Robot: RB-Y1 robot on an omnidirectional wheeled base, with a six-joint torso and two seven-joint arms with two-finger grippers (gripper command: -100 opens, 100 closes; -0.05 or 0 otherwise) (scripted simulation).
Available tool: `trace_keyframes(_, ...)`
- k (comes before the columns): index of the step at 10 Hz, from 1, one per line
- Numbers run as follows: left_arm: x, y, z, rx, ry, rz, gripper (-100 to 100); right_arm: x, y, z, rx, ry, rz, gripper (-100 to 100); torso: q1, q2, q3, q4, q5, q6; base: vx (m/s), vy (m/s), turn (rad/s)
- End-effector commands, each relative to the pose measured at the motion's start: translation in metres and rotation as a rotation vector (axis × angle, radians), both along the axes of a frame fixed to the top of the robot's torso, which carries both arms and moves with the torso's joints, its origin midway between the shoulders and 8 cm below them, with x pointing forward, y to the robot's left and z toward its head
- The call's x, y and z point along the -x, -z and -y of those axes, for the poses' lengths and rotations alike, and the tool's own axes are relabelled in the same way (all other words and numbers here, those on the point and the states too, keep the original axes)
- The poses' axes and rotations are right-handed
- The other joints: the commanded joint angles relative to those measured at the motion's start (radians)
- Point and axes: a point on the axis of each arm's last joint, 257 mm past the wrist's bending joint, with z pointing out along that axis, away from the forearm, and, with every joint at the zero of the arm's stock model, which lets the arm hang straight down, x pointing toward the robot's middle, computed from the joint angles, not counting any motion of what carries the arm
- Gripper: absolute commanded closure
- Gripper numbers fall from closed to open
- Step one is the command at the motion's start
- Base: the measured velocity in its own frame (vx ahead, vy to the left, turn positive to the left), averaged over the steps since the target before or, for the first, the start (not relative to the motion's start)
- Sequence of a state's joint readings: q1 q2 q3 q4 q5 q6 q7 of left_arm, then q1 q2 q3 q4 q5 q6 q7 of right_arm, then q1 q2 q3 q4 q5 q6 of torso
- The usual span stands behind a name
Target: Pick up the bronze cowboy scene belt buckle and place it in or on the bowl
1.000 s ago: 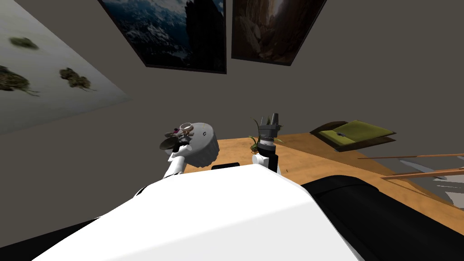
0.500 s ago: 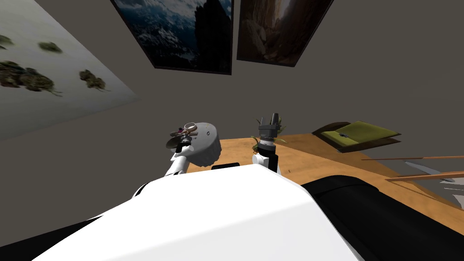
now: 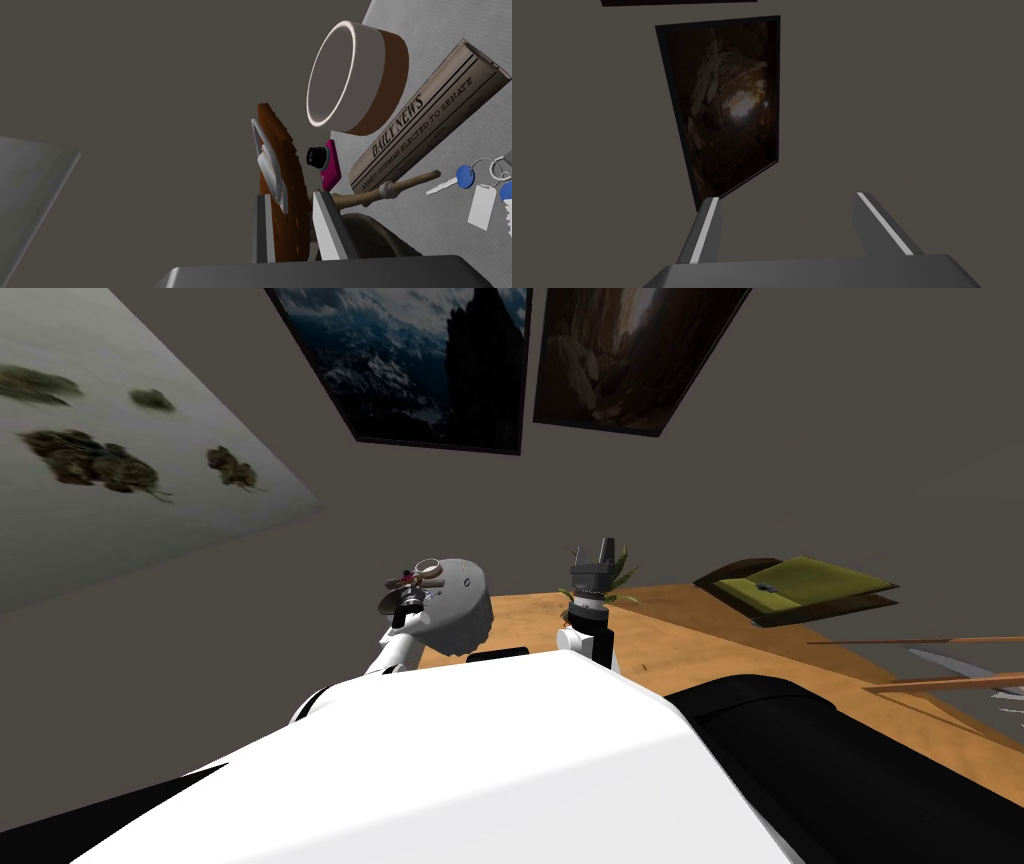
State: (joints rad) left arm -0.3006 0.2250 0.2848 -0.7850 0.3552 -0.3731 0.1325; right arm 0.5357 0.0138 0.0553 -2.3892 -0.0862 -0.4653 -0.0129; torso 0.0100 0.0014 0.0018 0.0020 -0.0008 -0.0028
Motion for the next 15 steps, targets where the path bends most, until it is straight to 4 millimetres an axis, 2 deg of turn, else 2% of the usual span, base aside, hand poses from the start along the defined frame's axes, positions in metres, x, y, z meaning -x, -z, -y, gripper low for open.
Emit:
trace_keyframes(1,0.001,0.001,0.0,-0.006,0.001,0.009,100,0.0,0.0,0.0,0.0,0.0,0.0,0,0.0,0.0,0.0,0.0,0.0,0.0,0.017,0.12,0.006)
trace_keyframes(6,0.016,0.021,-0.001,-0.026,0.01,0.001,100,0.0,0.0,0.0,0.0,0.0,0.0,0,-0.002,-0.002,-0.001,-0.001,0.0,0.0,0.028,0.107,0.018)
trace_keyframes(7,0.013,0.015,-0.001,-0.024,0.009,0.007,100,0.0,0.0,0.0,0.0,0.0,0.0,0,-0.003,-0.002,-0.001,-0.001,0.0,0.001,0.011,0.044,0.005)
trace_keyframes(8,0.014,0.016,-0.002,-0.025,0.008,0.007,-100,0.0,0.0,0.0,0.0,0.0,0.0,0,-0.007,-0.001,-0.001,-0.001,-0.001,0.001,0.002,0.01,0.001)
trace_keyframes(12,0.014,0.015,-0.002,-0.025,0.008,0.007,-100,0.0,0.0,0.0,0.0,0.0,0.0,0,-0.011,0.0,0.0,-0.001,-0.002,0.002,0.0,0.0,0.0)
trace_keyframes(13,0.014,0.015,-0.002,-0.025,0.008,0.007,0,0.0,0.0,0.0,0.0,0.0,0.0,0,-0.011,0.0,0.0,-0.001,-0.002,0.002,0.0,0.0,0.0)
trace_keyframes(14,0.003,0.006,-0.006,-0.025,0.012,0.006,-100,0.0,0.0,0.0,0.0,0.0,0.0,0,-0.011,0.0,0.0,-0.001,-0.002,0.002,-0.03,-0.02,0.021)
trace_keyframes(15,-0.002,0.001,-0.008,-0.025,0.013,0.006,-100,0.0,0.0,0.0,0.0,0.0,0.0,0,-0.012,0.001,0.0,0.0,-0.002,0.002,-0.052,-0.037,0.027)
